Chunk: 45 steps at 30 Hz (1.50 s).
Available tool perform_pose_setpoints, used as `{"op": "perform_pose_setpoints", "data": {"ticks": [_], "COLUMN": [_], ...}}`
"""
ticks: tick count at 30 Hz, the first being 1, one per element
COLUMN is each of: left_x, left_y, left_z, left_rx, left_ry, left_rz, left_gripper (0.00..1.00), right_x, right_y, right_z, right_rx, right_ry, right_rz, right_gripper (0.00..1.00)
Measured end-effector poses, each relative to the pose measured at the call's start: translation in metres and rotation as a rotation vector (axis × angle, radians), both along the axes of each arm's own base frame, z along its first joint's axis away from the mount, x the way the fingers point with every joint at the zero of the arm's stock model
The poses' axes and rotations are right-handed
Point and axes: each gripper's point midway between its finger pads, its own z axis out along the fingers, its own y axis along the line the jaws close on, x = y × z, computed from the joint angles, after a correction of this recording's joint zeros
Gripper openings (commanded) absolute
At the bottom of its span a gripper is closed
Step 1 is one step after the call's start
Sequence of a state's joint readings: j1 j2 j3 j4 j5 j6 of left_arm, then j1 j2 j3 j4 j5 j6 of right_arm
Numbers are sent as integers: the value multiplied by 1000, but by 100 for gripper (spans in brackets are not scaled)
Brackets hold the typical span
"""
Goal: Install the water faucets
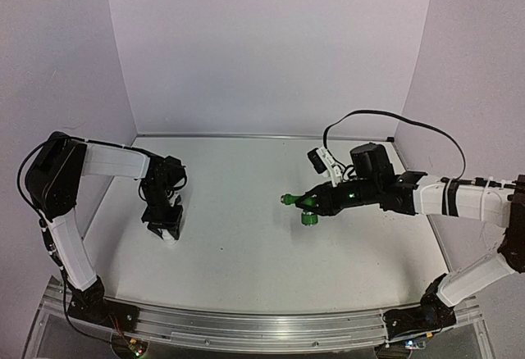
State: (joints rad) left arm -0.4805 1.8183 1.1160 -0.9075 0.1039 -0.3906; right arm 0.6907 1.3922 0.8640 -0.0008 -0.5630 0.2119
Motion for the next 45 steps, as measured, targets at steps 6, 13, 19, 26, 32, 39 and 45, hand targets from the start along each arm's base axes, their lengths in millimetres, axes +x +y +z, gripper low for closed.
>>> {"op": "perform_pose_setpoints", "data": {"ticks": [6,13,19,26,32,39,45], "left_x": [-1,10,45,1,-38,-57,-57], "left_y": [-3,-48,-134,-159,-158,-155,-156], "left_z": [1,45,178,312,362,391,396], "left_rx": [-16,-268,-812,-1276,-1424,-1476,-1482], "left_ry": [5,-9,-167,-222,-229,-240,-231], "left_rz": [0,1,-117,-392,-547,-602,-590], "left_gripper": [0,0,0,0,0,0,0], "right_x": [0,3,11,0,-41,-49,-46], "right_y": [0,-2,4,40,75,95,101], "right_z": [0,0,39,151,229,227,212], "right_rx": [0,-34,-43,57,170,171,132], "right_ry": [-1,-79,-322,-785,-1125,-1243,-1236], "right_rz": [0,26,115,264,404,511,544], "right_gripper": [0,0,0,0,0,0,0]}}
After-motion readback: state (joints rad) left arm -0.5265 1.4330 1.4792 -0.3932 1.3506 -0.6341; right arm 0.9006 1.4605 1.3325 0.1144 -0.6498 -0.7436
